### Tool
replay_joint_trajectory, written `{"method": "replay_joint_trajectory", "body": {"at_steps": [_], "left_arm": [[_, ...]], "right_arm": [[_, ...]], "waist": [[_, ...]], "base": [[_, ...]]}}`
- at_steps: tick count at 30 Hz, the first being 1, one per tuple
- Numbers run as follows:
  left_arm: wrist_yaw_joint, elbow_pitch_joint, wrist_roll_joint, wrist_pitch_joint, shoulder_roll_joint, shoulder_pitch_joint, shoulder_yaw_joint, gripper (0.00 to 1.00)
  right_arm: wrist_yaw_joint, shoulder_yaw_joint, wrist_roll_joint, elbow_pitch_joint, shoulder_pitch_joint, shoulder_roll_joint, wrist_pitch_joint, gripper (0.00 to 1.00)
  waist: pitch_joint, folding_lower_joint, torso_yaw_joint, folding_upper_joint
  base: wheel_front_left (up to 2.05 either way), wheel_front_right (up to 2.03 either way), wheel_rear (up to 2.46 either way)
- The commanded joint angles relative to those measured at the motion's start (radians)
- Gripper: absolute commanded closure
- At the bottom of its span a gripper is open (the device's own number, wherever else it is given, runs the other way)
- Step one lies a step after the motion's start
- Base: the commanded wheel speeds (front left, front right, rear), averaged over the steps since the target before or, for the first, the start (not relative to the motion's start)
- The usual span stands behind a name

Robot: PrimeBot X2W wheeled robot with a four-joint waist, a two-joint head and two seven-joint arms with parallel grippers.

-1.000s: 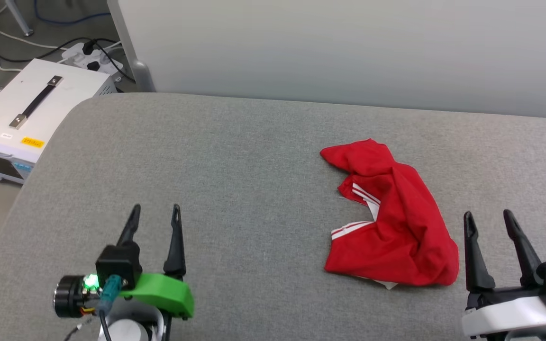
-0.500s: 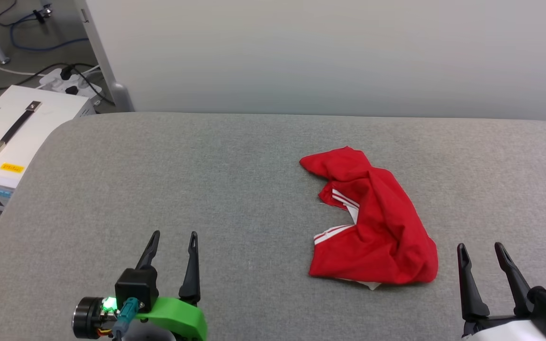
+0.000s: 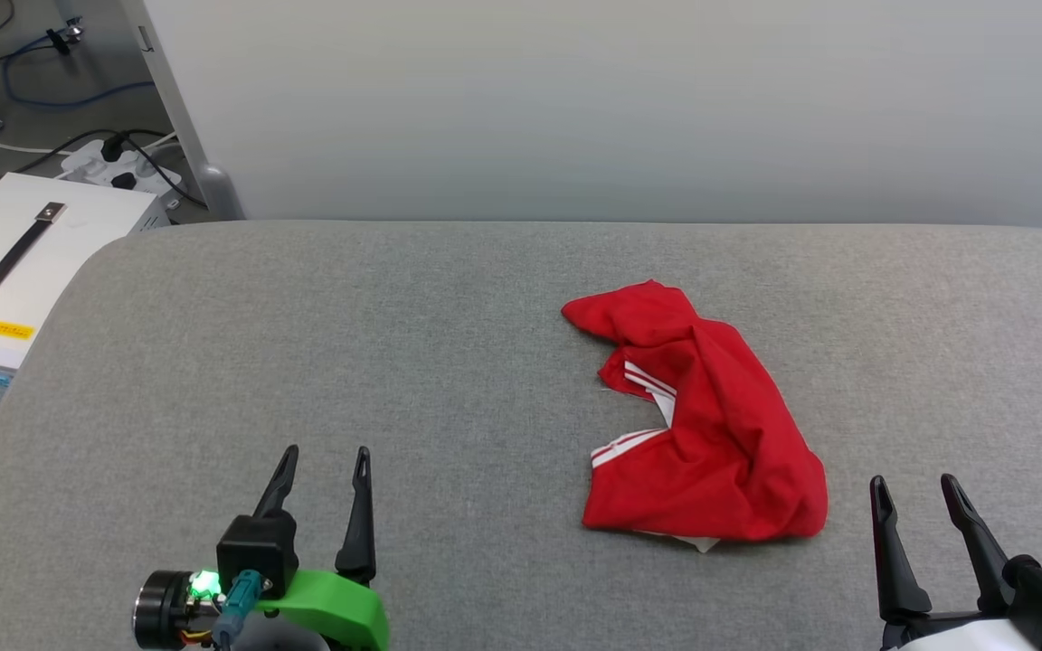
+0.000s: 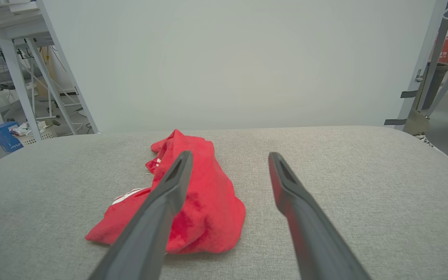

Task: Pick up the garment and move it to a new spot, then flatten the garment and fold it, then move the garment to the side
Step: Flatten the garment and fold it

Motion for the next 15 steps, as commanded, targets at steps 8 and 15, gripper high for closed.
{"method": "replay_joint_trajectory", "body": {"at_steps": [8, 15], "left_arm": [[-0.021, -0.009, 0.035, -0.006, -0.027, 0.013, 0.044, 0.00], [-0.031, -0.039, 0.055, -0.006, -0.048, -0.025, 0.073, 0.00]], "right_arm": [[-0.001, -0.003, -0.009, -0.055, -0.085, -0.053, -0.005, 0.00], [-0.001, 0.073, 0.050, -0.019, -0.337, -0.219, -0.005, 0.00]], "waist": [[0.025, 0.0000, 0.011, 0.0000], [0.100, 0.0000, 0.032, 0.0000]], "base": [[0.00, 0.00, 0.00], [0.00, 0.00, 0.00]]}}
